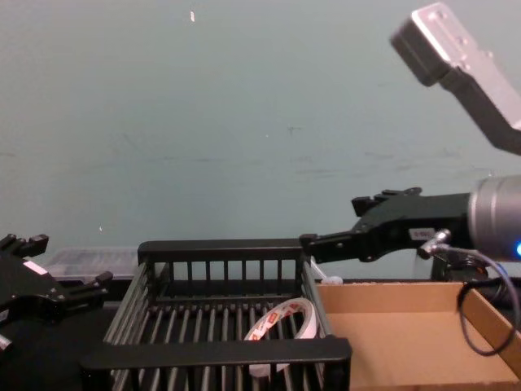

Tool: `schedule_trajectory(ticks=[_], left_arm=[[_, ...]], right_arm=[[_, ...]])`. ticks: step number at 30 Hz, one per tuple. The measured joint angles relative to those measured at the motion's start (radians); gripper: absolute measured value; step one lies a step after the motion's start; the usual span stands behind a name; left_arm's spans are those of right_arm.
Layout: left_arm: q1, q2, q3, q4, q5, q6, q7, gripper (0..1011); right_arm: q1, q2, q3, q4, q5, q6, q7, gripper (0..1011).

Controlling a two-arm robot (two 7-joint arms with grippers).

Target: Pick up the white tape and place it into the black box , Pick up the silver tape and place it into the brown box.

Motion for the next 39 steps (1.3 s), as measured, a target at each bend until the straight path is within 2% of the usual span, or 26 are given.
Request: schedule_trajectory(ticks=[7, 10, 11, 16, 20, 21, 26, 33, 39], left_arm=[[0.0, 0.0, 0.0, 0.0, 0.0, 0.0, 0.0, 1001], [0.0, 0.0, 0.0, 0.0, 0.0, 0.0, 0.0, 1001], [0.0, 0.0, 0.0, 0.0, 0.0, 0.0, 0.0, 1001], [0.0, 0.0, 0.0, 0.0, 0.0, 0.0, 0.0, 1001], [0.0, 0.0, 0.0, 0.0, 0.0, 0.0, 0.0, 1002], [0.0, 0.0, 0.0, 0.0, 0.0, 0.0, 0.0, 1001], [0.0, 0.0, 0.0, 0.0, 0.0, 0.0, 0.0, 1001], [0.0, 0.0, 0.0, 0.0, 0.0, 0.0, 0.0, 1001], [0.0, 0.0, 0.0, 0.0, 0.0, 0.0, 0.0, 1001]], right_arm=[[-0.059, 0.05, 0.029, -0.09, 0.014, 0.025, 0.002, 1002], [-0.1, 0.09, 0.051, -0.148, 0.027, 0.039, 0.011, 1003], [-0.1, 0.09, 0.051, -0.148, 0.027, 0.039, 0.011, 1002], [-0.177, 0.161, 0.085, -0.235, 0.058, 0.062, 0.032, 1002], [-0.221, 0.205, 0.095, -0.278, 0.07, 0.08, 0.045, 1002], [-0.221, 0.205, 0.095, -0.278, 0.07, 0.08, 0.045, 1003], [-0.286, 0.268, 0.098, -0.335, 0.083, 0.104, 0.065, 1002], [-0.332, 0.304, 0.089, -0.36, 0.102, 0.131, 0.078, 1002], [-0.346, 0.317, 0.07, -0.366, 0.114, 0.147, 0.089, 1003]])
